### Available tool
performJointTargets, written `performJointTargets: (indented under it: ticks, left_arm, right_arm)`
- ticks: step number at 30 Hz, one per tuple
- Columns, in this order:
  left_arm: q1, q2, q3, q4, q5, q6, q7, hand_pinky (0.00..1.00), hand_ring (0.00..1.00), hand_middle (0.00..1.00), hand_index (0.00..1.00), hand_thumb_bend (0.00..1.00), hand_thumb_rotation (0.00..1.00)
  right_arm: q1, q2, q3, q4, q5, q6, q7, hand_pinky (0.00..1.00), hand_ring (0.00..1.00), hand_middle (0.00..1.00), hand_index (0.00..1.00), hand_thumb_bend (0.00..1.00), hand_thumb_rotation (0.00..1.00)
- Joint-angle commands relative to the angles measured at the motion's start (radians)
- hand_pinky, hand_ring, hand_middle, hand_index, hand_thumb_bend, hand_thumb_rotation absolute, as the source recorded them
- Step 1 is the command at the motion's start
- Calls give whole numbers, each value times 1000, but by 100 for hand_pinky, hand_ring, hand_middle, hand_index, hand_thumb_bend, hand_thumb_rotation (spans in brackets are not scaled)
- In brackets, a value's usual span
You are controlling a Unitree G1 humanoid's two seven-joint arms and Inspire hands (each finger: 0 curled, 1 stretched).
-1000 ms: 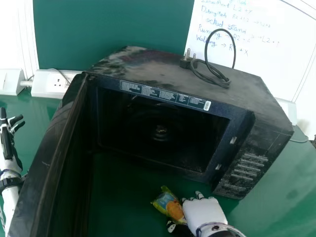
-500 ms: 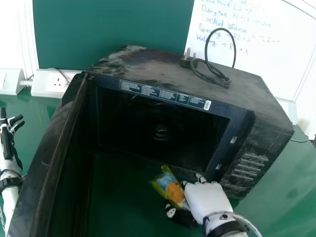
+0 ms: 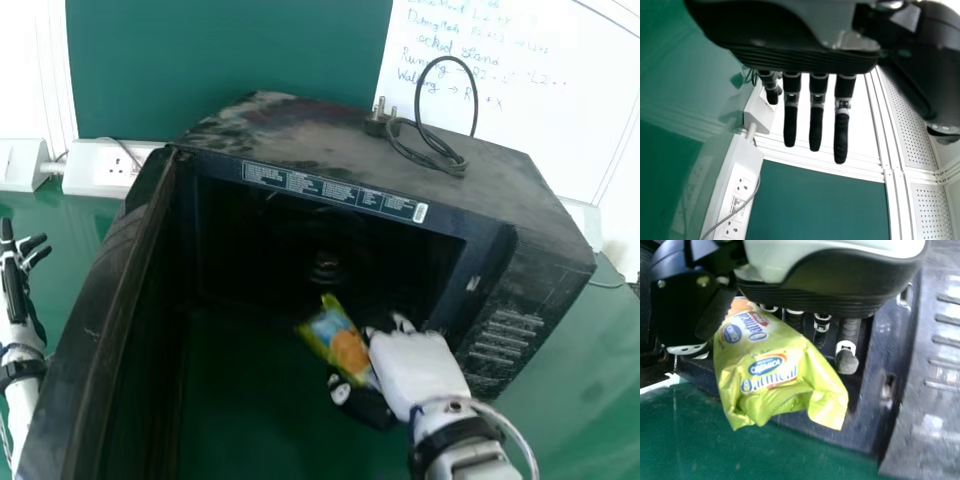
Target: Put biscuit inside oven
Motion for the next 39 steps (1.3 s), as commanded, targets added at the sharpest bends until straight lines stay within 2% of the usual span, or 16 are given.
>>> performJointTargets:
  ticks: [1, 13, 23, 25, 28, 39]
  left_arm:
    - [14, -6, 4, -6, -6, -9, 3, 71, 66, 69, 50, 50, 4]
    - [18, -2, -1, -7, 5, -8, 0, 71, 68, 70, 50, 50, 5]
    - [19, -8, -3, -9, 5, -14, 0, 71, 67, 69, 50, 50, 4]
    - [20, -10, -5, -12, 8, -11, 3, 71, 67, 70, 50, 50, 4]
    - [20, -14, -6, -16, 10, -3, 11, 71, 68, 70, 50, 50, 4]
    - [21, -18, -6, -29, 12, 20, 20, 71, 68, 71, 50, 50, 4]
  right_arm:
    - [-26, -2, 7, 16, -9, 0, -28, 5, 13, 47, 49, 53, 0]
    - [-120, 44, 32, 97, 23, 62, -62, 7, 15, 47, 49, 53, 0]
    - [-192, 93, 67, 198, 37, 137, -191, 9, 17, 47, 48, 53, 0]
    - [-211, 88, 76, 232, 46, 142, -215, 9, 17, 43, 48, 52, 0]
    - [-238, 69, 84, 282, 77, 140, -260, 8, 16, 47, 48, 53, 0]
    - [-340, 25, 112, 516, 182, 174, -470, 10, 17, 47, 48, 53, 0]
